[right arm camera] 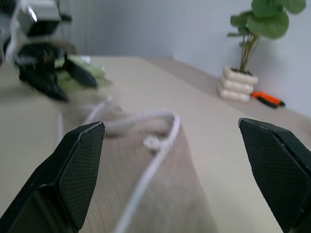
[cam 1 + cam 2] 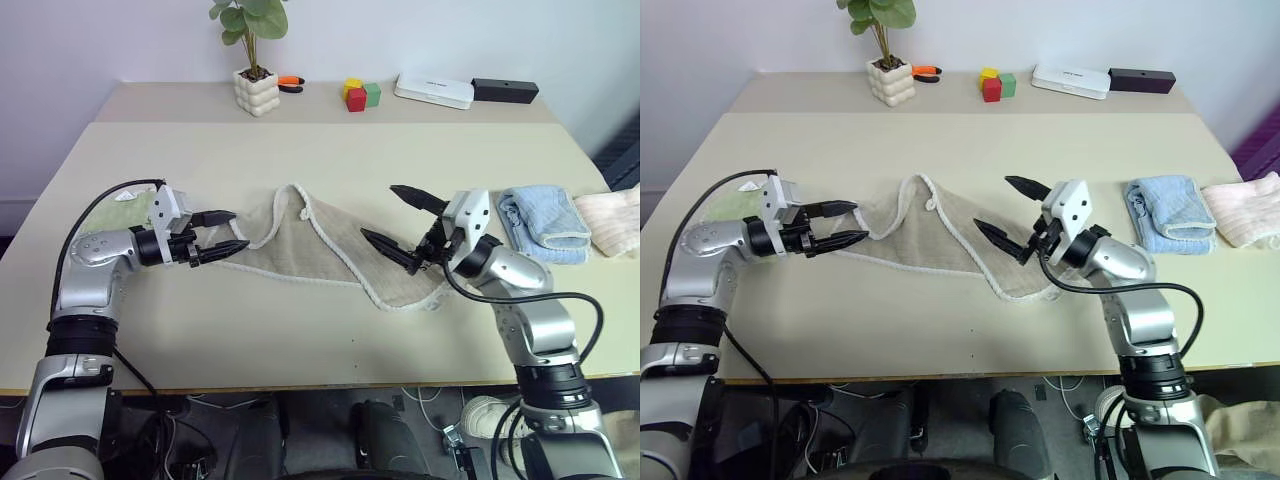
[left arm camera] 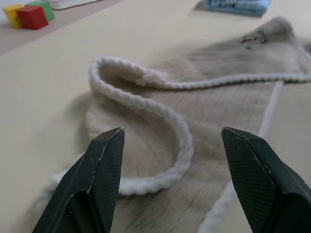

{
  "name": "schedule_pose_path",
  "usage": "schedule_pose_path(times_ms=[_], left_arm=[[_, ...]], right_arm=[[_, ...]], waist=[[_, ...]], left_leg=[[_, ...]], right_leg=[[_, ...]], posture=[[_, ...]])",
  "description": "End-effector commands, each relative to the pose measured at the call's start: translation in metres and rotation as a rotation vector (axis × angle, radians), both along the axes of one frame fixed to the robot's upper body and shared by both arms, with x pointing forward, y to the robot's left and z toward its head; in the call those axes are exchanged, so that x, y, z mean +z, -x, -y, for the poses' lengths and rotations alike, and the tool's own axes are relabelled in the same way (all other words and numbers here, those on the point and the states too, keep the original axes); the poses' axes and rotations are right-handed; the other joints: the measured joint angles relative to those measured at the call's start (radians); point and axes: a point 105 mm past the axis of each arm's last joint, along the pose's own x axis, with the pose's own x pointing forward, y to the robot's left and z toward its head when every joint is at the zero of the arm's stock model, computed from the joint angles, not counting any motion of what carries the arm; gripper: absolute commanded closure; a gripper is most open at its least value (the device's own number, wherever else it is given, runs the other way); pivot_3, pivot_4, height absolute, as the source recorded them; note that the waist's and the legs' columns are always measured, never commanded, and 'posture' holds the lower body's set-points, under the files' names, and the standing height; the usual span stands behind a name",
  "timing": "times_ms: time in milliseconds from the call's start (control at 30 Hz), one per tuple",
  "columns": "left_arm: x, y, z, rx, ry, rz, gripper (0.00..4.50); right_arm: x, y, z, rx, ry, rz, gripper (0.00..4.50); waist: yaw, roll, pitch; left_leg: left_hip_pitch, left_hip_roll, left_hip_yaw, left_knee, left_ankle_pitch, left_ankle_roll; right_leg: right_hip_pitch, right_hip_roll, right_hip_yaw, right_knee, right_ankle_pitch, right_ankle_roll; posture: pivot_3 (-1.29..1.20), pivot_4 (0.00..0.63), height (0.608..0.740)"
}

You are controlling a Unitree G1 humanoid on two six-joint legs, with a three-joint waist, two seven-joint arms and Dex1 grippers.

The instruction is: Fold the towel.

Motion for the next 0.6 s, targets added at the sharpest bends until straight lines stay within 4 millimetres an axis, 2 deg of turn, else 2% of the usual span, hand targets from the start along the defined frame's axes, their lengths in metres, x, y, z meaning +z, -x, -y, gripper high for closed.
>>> schedule_pose_path(times_ms=[33,100,167,333,467,600], left_arm=[[0.006,-0.001,-0.001,0.016,0.055,0.012,1.26],[0.01,-0.002,0.005,0.006,0.094,0.002,1.26],[0.004,-0.007,0.006,0.04,0.042,0.003,1.26],[0.005,-0.007,0.012,0.012,0.039,-0.014,1.26],[-0.004,-0.008,0.024,-0.024,-0.029,0.0,1.26],[-0.004,-0.016,0.034,-0.02,-0.048,0.025,1.26]], right_arm=[[0.012,0.007,-0.015,0.01,-0.03,0.063,0.0],[0.011,0.007,-0.02,0.006,-0.034,0.066,0.0],[0.011,0.009,-0.023,0.004,-0.046,0.065,0.0],[0.013,0.011,-0.03,-0.009,-0.064,0.071,0.0],[0.014,0.012,-0.031,-0.019,-0.073,0.072,0.0],[0.015,0.014,-0.031,-0.024,-0.082,0.068,0.0]], waist=[[0.0,0.0,0.0],[0.004,0.0,0.0],[0.005,0.0,0.0],[0.005,0.0,0.0],[0.008,0.0,0.0],[0.007,0.0,0.0]], left_leg=[[0.0,0.0,0.0,0.0,0.0,0.0],[0.0,0.0,0.0,0.0,0.0,0.0],[0.0,0.0,0.0,0.001,0.0,0.0],[0.0,0.0,0.0,0.001,0.0,0.0],[0.0,0.0,0.0,0.001,0.0,0.0],[0.0,0.0,0.0,0.001,0.0,0.0]], right_leg=[[0.0,0.0,0.0,0.0,0.0,0.0],[0.0,0.0,0.0,0.0,0.0,0.0],[0.0,0.0,0.0,0.0,0.0,0.0],[0.0,0.0,0.0,0.0,0.0,0.0],[0.0,0.0,0.0,0.0,0.0,0.0],[0.0,0.0,0.0,0.0,0.0,0.0]], posture=[[0.0,0.15,0.735],[0.0,0.15,0.735],[0.0,0.15,0.735],[0.0,0.15,0.735],[0.0,0.15,0.735],[0.0,0.15,0.735]])
